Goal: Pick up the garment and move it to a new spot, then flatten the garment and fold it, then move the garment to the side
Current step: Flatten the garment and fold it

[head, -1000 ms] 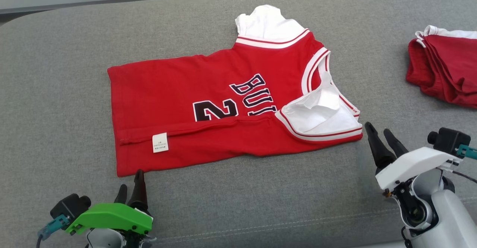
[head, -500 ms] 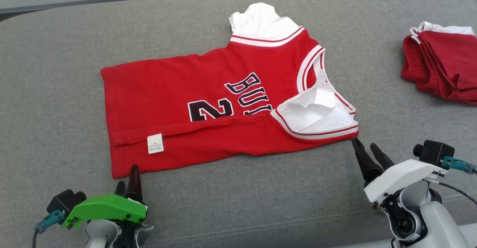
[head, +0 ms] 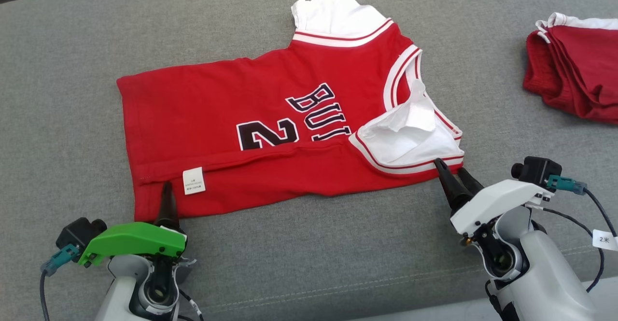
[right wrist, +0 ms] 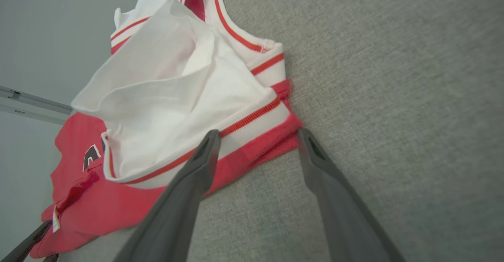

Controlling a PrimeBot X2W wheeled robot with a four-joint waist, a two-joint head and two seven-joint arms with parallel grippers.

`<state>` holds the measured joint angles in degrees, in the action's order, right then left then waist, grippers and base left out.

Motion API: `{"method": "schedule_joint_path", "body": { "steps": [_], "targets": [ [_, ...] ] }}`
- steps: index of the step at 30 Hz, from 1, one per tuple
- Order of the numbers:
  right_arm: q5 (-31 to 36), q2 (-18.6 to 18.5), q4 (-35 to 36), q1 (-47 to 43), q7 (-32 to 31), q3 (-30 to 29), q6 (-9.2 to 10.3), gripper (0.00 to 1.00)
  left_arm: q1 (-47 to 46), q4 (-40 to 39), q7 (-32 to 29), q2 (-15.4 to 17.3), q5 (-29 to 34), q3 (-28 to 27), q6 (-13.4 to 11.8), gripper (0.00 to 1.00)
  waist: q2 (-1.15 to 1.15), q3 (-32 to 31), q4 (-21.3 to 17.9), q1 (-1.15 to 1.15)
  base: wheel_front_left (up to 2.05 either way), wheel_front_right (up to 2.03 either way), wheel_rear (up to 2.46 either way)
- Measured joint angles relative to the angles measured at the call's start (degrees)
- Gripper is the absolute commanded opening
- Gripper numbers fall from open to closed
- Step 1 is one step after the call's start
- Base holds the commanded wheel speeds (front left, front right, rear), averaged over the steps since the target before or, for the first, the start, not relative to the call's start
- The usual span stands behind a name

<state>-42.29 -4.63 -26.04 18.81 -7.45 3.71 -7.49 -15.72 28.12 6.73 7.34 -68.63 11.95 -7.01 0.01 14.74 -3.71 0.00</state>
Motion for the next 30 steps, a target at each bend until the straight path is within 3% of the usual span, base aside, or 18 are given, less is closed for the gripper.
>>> {"method": "schedule_joint_path", "body": {
  "steps": [1,9,11,12,13,14,19,30],
  "targets": [
    [0.01,0.00,-1.30,0.66,0.26,0.15,0.00,1.00,-0.35,0.27,0.25,-0.11,0.02,0.08,0.23,0.48,0.00,0.23,0.13,0.00,0.00,0.00,0.00],
    [-3.35,-0.33,-6.03,3.77,2.33,0.62,-0.08,1.00,-1.92,2.75,2.78,-1.46,0.03,0.44,3.20,0.00,0.00,1.14,1.80,0.00,0.00,0.00,0.00],
    [-4.61,-0.44,-6.89,4.36,2.90,0.71,-0.09,1.00,-2.29,3.38,3.32,-1.65,0.04,0.48,3.68,0.00,0.00,1.22,2.01,0.00,0.00,0.00,0.00],
    [-4.61,-0.44,-6.89,4.36,2.90,0.71,-0.09,0.90,-2.29,3.38,3.32,-1.65,0.04,0.48,3.68,0.00,0.00,1.22,2.01,0.00,0.00,0.00,0.00],
    [-5.38,-0.49,-7.24,4.66,3.12,0.85,-0.09,0.62,-2.42,3.67,3.50,-1.76,0.04,0.46,3.94,0.00,0.00,1.25,2.08,0.00,0.00,0.00,0.00],
    [-5.92,-0.71,-7.54,5.11,3.39,1.20,-0.08,0.45,-2.53,3.90,3.78,-1.85,0.04,0.45,4.17,0.00,0.00,1.29,2.14,0.00,0.00,0.00,0.00],
    [-8.10,-2.10,-8.57,6.14,4.58,3.30,-0.05,0.00,-3.12,5.15,4.74,-2.26,0.16,0.59,5.34,0.00,0.00,1.42,2.37,0.00,0.00,0.00,0.00],
    [-12.07,-4.69,-7.99,6.10,6.91,8.36,-0.03,0.00,-3.25,6.82,6.48,-2.46,0.75,0.09,7.13,0.00,0.00,1.06,1.78,0.00,0.00,0.00,0.00]
  ]
}}
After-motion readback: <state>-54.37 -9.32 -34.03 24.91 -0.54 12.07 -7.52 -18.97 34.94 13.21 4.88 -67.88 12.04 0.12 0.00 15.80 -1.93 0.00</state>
